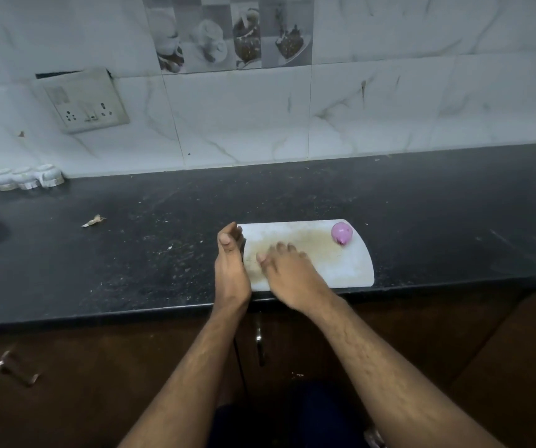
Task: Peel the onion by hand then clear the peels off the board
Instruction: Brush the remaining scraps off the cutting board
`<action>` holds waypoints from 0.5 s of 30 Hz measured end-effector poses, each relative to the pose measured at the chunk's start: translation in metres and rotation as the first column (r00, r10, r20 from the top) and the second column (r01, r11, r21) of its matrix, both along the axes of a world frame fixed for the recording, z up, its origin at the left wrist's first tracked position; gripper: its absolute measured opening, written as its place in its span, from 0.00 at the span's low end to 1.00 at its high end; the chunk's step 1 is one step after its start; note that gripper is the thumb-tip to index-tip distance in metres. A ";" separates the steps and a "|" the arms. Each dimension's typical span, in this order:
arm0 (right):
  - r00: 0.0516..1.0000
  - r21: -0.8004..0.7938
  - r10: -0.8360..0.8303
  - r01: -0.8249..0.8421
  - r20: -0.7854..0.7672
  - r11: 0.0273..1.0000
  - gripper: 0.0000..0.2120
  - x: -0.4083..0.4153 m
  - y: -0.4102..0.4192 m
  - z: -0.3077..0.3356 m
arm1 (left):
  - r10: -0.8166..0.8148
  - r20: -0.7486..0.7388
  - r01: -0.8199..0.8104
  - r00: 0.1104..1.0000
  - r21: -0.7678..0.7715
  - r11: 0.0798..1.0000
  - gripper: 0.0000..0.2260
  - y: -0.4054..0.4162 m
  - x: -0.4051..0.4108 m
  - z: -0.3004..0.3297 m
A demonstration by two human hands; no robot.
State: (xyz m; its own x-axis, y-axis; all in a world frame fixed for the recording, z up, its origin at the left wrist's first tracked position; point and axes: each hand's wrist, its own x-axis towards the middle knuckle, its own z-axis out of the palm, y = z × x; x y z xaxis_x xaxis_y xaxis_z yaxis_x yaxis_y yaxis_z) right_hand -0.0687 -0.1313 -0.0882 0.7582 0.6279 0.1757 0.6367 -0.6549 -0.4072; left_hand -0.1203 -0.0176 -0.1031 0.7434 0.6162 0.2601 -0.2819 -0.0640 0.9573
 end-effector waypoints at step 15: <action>0.818 0.276 -0.570 0.531 0.080 0.801 0.30 0.047 -0.055 0.015 | 0.177 -0.378 0.162 0.909 0.710 0.685 0.36 -0.016 0.007 0.003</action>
State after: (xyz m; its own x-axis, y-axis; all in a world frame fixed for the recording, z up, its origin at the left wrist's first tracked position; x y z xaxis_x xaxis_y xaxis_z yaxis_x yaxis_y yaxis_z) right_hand -0.0222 -0.1860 -0.0731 0.9146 0.0388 0.4025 0.2631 -0.8130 -0.5194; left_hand -0.1137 -0.0336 -0.1000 0.8756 0.3698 0.3108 0.1020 -0.7704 0.6294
